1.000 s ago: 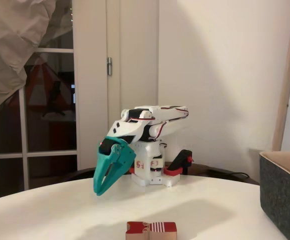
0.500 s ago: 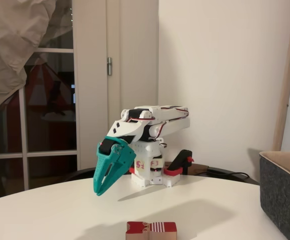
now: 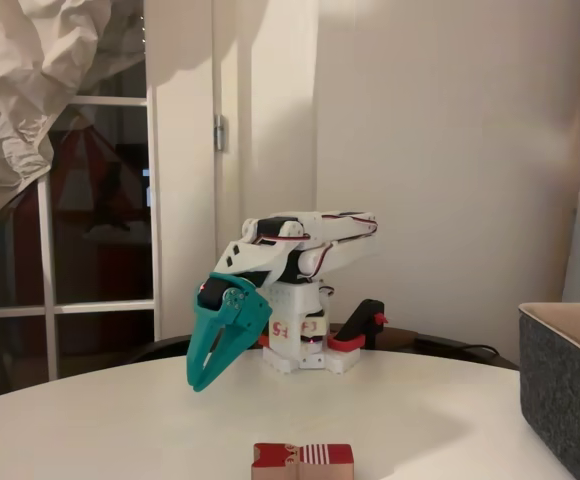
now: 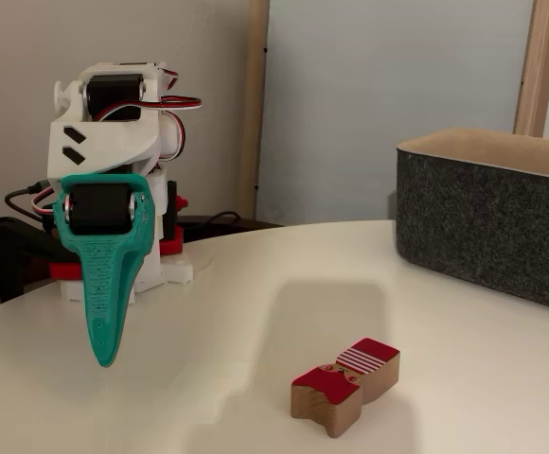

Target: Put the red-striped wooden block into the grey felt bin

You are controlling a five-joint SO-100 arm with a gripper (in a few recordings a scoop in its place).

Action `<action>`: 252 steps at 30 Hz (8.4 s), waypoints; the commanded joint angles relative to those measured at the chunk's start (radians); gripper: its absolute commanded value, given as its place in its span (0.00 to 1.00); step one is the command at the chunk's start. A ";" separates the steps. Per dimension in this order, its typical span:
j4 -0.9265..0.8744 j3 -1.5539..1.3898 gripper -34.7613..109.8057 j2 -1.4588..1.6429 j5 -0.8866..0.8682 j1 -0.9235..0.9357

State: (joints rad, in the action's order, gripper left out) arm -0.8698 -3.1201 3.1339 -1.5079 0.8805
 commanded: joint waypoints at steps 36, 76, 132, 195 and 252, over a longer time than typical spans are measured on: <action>0.009 -0.009 0.24 0.029 -0.009 0.014; 0.008 0.857 0.32 -0.494 -0.603 -0.454; -0.626 1.368 0.44 -1.508 -0.118 -0.721; -0.316 1.370 0.28 -1.792 0.002 -0.706; -0.012 1.417 0.29 -1.290 0.523 -1.614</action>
State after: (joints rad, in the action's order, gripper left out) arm -0.9004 -1.7503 1.9037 -1.0032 -0.6995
